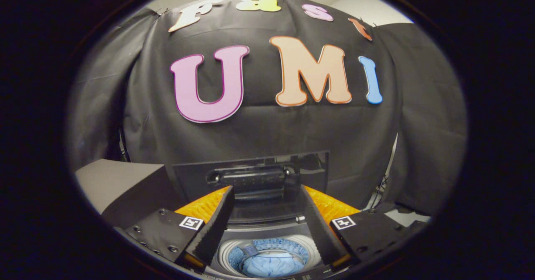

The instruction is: Put the clothes into the washing machine and then close the washing machine lid.

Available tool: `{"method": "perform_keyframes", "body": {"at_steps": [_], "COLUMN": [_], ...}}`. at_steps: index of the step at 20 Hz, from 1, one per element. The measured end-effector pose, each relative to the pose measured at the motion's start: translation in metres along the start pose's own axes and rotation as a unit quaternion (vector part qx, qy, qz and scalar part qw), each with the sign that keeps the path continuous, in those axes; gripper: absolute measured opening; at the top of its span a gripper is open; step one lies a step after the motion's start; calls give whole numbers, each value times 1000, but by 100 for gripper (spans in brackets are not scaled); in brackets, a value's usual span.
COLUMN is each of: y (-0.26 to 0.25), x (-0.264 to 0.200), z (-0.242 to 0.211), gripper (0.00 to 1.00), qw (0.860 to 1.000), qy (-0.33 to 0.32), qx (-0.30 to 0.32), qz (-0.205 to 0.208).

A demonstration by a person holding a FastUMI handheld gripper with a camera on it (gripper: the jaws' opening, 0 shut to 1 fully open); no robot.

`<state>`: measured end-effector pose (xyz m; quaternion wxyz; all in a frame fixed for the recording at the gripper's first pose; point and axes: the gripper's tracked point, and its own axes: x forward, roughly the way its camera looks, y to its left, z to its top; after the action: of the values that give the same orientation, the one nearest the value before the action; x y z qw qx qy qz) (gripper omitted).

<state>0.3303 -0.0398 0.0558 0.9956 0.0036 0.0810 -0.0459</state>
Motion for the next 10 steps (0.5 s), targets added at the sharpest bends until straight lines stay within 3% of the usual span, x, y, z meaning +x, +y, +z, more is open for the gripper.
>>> {"method": "perform_keyframes", "body": {"at_steps": [10], "y": [20], "x": [53], "z": [55], "gripper": [95], "qw": [997], "qy": [-73], "qx": [16], "qz": [11]}}
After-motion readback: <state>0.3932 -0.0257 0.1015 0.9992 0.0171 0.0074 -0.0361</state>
